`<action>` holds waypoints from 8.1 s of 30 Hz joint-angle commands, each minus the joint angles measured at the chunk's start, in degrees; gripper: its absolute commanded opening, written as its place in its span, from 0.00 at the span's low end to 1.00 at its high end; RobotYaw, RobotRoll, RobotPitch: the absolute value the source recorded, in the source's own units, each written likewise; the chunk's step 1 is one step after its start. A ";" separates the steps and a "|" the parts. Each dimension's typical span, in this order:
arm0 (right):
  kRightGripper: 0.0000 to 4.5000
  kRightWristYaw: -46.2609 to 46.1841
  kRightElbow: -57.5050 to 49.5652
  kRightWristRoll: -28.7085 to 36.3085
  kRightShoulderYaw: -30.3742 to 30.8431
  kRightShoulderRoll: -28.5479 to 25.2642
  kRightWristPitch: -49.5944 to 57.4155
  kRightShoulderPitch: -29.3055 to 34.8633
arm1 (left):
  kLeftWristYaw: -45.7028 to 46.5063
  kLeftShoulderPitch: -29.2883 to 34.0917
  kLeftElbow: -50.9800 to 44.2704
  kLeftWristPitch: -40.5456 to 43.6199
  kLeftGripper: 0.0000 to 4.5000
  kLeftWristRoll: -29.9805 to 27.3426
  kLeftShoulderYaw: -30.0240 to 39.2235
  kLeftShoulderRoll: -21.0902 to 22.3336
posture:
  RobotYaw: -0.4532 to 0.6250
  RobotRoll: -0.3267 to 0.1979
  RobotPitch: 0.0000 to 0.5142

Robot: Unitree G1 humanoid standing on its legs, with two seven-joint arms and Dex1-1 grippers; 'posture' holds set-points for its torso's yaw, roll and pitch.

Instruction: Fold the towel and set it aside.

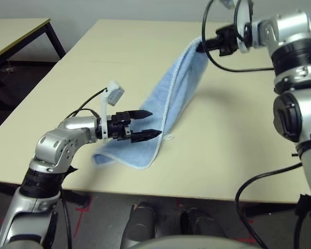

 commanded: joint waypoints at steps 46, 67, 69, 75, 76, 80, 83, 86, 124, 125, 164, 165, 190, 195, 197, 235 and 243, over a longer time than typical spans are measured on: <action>0.01 -10.19 7.12 2.20 -3.73 3.42 -6.95 -5.97 | 14.99 -9.14 8.88 23.45 1.00 12.92 -17.51 -9.71 | 0.50 0.62 0.23; 0.00 -10.48 7.24 1.98 -4.04 1.19 -6.21 -4.82 | 10.05 -7.96 7.12 20.03 0.01 15.11 -19.44 -6.43 | 0.49 0.62 0.20; 0.00 -10.29 7.13 1.92 -3.90 0.61 -6.02 -4.48 | 8.97 -8.19 6.59 19.97 0.01 14.59 -18.59 -5.75 | 0.49 0.62 0.20; 0.00 -8.80 6.32 1.32 -2.98 -1.47 -5.06 -2.57 | 4.62 -9.73 2.11 23.32 0.01 9.23 -13.82 -2.06 | 0.49 0.62 0.17; 0.00 -8.15 5.99 1.17 -2.68 -1.98 -4.68 -2.00 | 3.89 -10.19 1.28 24.17 0.01 7.91 -12.68 -1.38 | 0.49 0.62 0.17; 0.00 -5.32 4.52 0.25 -0.87 -4.40 -3.57 1.04 | 1.65 -11.70 -0.08 25.96 0.01 4.09 -8.75 0.93 | 0.50 0.62 0.15; 0.00 -4.31 3.45 -0.03 -0.21 -5.89 -2.77 2.89 | 0.79 -12.46 2.23 23.70 0.01 4.02 -7.29 2.60 | 0.51 0.62 0.14; 0.00 -3.75 2.35 0.04 0.08 -7.14 -1.49 3.89 | 0.26 -14.36 8.50 19.13 0.01 6.27 -6.04 4.47 | 0.50 0.62 0.14; 0.00 4.75 -28.78 7.29 6.33 -10.85 17.45 17.46 | -2.57 -10.83 26.41 -12.04 0.99 26.64 0.41 14.15 | 0.53 0.62 0.16; 0.00 4.66 -28.67 7.38 6.36 -10.83 17.35 17.43 | -2.49 -9.01 24.15 -12.39 0.99 26.48 1.10 14.76 | 0.53 0.62 0.16; 0.00 3.14 -27.64 9.67 6.49 -10.25 16.70 16.22 | 6.29 -1.84 27.80 -48.33 0.99 40.32 -2.84 7.83 | 0.51 0.62 0.13; 0.00 3.10 -27.68 9.73 6.48 -10.27 16.78 16.19 | 6.09 -2.08 28.23 -48.63 0.99 40.13 -2.75 7.67 | 0.51 0.62 0.13; 0.00 3.20 -28.87 11.01 6.70 -10.67 17.48 16.97 | 4.12 -0.74 28.86 -43.97 1.00 39.24 -2.00 8.31 | 0.52 0.62 0.14; 0.00 3.23 -28.89 11.11 6.81 -10.84 17.45 16.98 | 5.52 -1.59 29.80 -45.02 1.00 39.78 -2.19 8.26 | 0.52 0.62 0.13; 0.00 3.28 -28.99 11.12 6.87 -10.94 17.48 17.02 | 5.66 -1.97 30.13 -45.53 1.00 39.60 -2.14 8.09 | 0.52 0.62 0.13; 0.00 3.29 -29.21 11.31 6.92 -10.91 17.46 17.22 | 3.82 -1.19 26.56 -40.93 1.00 37.53 -1.99 6.89 | 0.52 0.62 0.12; 0.00 3.32 -29.23 11.47 6.96 -10.93 17.44 17.25 | 3.85 -1.36 26.18 -40.74 0.71 37.49 -1.90 6.92 | 0.52 0.62 0.13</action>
